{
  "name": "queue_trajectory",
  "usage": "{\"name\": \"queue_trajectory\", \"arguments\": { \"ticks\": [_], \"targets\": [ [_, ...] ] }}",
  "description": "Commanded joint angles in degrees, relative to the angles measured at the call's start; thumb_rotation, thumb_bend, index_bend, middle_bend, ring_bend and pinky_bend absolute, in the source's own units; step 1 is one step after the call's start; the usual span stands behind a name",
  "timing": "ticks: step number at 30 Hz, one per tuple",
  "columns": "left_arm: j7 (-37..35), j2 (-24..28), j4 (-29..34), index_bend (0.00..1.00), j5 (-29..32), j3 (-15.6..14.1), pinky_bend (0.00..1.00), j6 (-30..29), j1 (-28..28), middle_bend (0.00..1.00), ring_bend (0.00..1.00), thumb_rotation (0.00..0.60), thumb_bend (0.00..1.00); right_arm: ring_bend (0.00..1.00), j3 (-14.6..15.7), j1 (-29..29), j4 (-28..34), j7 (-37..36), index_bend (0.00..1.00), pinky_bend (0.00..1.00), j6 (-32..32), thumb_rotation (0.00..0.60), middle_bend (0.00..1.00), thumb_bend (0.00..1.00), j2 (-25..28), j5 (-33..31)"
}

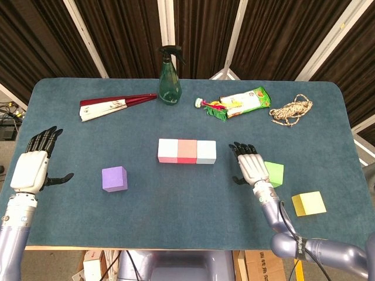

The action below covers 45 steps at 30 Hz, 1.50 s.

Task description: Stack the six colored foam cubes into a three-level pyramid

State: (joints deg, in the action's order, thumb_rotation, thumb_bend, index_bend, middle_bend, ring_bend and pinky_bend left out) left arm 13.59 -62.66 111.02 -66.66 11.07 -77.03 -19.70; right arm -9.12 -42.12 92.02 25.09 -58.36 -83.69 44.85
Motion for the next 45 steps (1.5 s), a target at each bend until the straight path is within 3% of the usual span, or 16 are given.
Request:
{"name": "queue_trajectory", "arguments": {
  "ticks": [1,8,21,28,34,37,41,45],
  "targets": [
    [0.1,0.0,0.1,0.00,-0.2,-0.1,0.04,0.0,0.0,0.00,0.00,0.600,0.06,0.00,0.0,1.5,4.3,0.1,0.00,0.00,-1.4,0.600,0.00,0.31,3.8,-0.2],
    [0.5,-0.3,0.8,0.00,-1.0,-0.4,0.04,-0.2,-0.1,0.00,0.00,0.600,0.06,0.00,1.9,1.6,9.8,5.8,0.00,0.00,-1.9,0.600,0.00,0.31,8.7,-8.2],
    [0.2,0.1,1.2,0.00,-1.5,-0.4,0.04,-0.3,0.1,0.00,0.00,0.600,0.06,0.00,3.2,2.3,7.1,5.6,0.00,0.00,-1.6,0.600,0.01,0.31,9.4,-10.9],
    [0.2,0.1,1.3,0.00,-1.6,-0.4,0.04,-0.4,0.1,0.00,0.00,0.600,0.06,0.06,3.8,3.1,4.2,4.5,0.00,0.00,-0.7,0.600,0.16,0.31,8.8,-11.3],
    [0.4,-0.1,1.2,0.00,-1.6,-0.5,0.04,-0.3,0.1,0.00,0.00,0.600,0.06,0.10,3.7,3.2,3.4,4.2,0.00,0.00,-0.2,0.600,0.22,0.31,8.7,-11.4],
    [0.5,-0.2,1.2,0.00,-1.6,-0.5,0.04,-0.3,0.1,0.00,0.00,0.600,0.06,0.17,3.5,3.3,3.0,4.0,0.00,0.00,-0.5,0.600,0.30,0.31,8.5,-11.0],
    [0.4,-0.2,1.1,0.00,-1.4,-0.5,0.04,-0.3,0.1,0.00,0.00,0.600,0.06,0.34,3.4,3.6,2.4,3.6,0.06,0.00,-1.5,0.600,0.44,0.31,7.9,-9.1],
    [0.4,-0.2,1.1,0.00,-1.5,-0.5,0.04,-0.3,0.1,0.00,0.00,0.600,0.06,0.38,3.4,4.1,1.9,2.9,0.11,0.05,-2.2,0.600,0.48,0.31,7.3,-7.2]
  ]
}}
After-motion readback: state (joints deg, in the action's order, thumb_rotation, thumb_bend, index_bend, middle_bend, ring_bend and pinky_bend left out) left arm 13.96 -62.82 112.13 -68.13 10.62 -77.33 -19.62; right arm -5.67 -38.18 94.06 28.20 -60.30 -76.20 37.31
